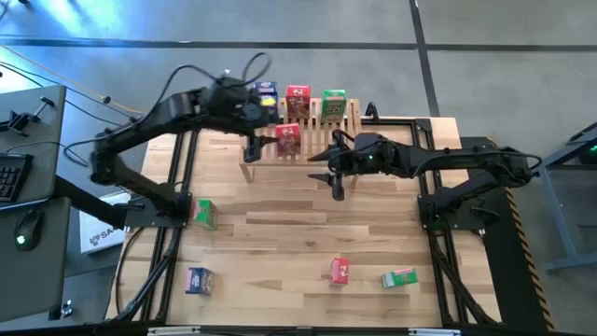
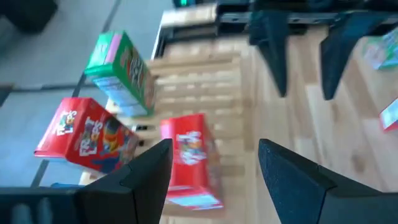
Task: Stack cereal on shelf
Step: Put the top red cereal box on the shelf and align it with the other red cereal box
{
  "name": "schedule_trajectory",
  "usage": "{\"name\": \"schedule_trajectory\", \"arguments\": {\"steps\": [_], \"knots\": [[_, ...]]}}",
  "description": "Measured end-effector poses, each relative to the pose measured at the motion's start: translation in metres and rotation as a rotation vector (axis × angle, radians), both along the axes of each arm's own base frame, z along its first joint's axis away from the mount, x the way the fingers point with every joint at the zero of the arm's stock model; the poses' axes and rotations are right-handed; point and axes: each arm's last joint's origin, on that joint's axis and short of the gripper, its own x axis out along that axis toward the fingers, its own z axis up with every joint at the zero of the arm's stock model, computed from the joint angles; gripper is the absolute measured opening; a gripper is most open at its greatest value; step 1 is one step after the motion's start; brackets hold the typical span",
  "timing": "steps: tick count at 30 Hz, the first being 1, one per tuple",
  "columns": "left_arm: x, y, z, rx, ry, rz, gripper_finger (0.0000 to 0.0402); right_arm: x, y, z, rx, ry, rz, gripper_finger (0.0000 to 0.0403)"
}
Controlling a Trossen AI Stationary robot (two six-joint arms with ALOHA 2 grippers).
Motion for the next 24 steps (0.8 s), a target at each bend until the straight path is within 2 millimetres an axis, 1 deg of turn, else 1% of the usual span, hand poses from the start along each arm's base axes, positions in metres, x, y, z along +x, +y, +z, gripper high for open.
{"name": "schedule_trajectory", "arguments": {"steps": [3,5,9,13,18,19,24], "knots": [[-0.019,-0.006,-0.011,-0.009,-0.121,-0.031,0.0228,0.002,-0.006,0.016,-0.025,-0.024,-0.012,0.0224],[-0.030,-0.010,-0.022,0.001,-0.206,-0.048,0.0228,0.005,-0.015,0.025,-0.030,-0.032,-0.032,0.0243],[-0.049,-0.018,-0.051,0.002,-0.336,-0.041,0.0227,0.019,-0.034,0.032,-0.008,0.021,-0.040,0.0265],[-0.064,-0.023,-0.077,-0.013,-0.431,-0.023,0.0227,0.037,-0.051,0.041,-0.013,0.085,-0.072,0.0277],[-0.077,-0.028,-0.098,-0.030,-0.480,-0.011,0.0227,0.055,-0.070,0.055,-0.033,0.147,-0.092,0.0282],[-0.079,-0.028,-0.103,-0.034,-0.473,-0.006,0.0227,0.058,-0.073,0.056,-0.030,0.164,-0.098,0.0282],[-0.082,-0.028,-0.113,-0.044,-0.481,0.006,0.0227,0.074,-0.089,0.051,-0.006,0.232,-0.111,0.0282]]}}
